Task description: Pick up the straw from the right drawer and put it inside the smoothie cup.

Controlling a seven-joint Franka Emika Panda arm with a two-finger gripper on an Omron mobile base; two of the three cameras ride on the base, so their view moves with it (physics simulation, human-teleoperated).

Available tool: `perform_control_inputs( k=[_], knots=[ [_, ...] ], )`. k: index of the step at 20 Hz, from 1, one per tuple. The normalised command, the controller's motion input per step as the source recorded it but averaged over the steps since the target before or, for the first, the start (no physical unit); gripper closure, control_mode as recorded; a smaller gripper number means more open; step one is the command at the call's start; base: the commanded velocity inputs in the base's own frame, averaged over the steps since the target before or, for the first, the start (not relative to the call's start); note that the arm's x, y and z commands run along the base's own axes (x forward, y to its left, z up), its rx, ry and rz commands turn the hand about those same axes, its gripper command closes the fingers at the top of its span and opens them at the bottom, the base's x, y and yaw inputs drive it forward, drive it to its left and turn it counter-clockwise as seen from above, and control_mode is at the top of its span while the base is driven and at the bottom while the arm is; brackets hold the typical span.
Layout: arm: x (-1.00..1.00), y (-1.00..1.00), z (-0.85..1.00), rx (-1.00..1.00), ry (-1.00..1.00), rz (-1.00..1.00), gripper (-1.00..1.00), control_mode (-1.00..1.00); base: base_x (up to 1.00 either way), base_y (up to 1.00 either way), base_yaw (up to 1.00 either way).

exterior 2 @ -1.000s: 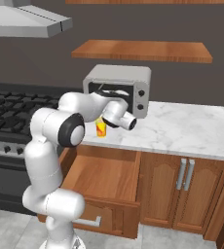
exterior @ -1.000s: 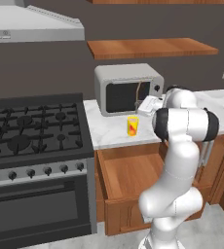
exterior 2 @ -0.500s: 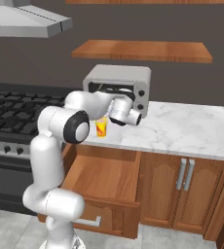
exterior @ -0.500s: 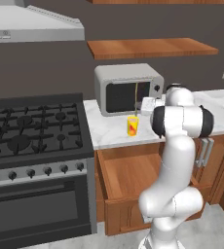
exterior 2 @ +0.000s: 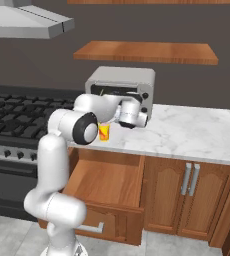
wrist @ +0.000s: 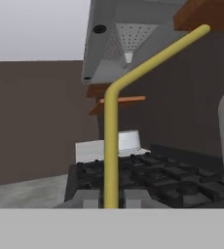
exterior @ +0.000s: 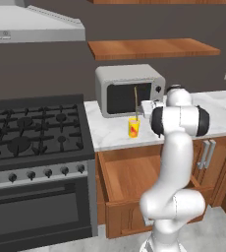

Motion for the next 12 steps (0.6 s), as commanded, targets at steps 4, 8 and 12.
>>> perform_control_inputs(
  k=[4, 8, 12],
  knots=[
    [0.20, 0.00, -0.04, 0.00, 0.00, 0.11, 1.00, -1.00, 0.00, 0.00, 0.00],
    [0.19, 0.00, -0.05, 0.00, 0.00, 0.09, 1.00, -1.00, 0.00, 0.00, 0.00],
    [0.04, 0.00, -0.13, 0.00, 0.00, 0.09, 1.00, -1.00, 0.00, 0.00, 0.00]
  ],
)
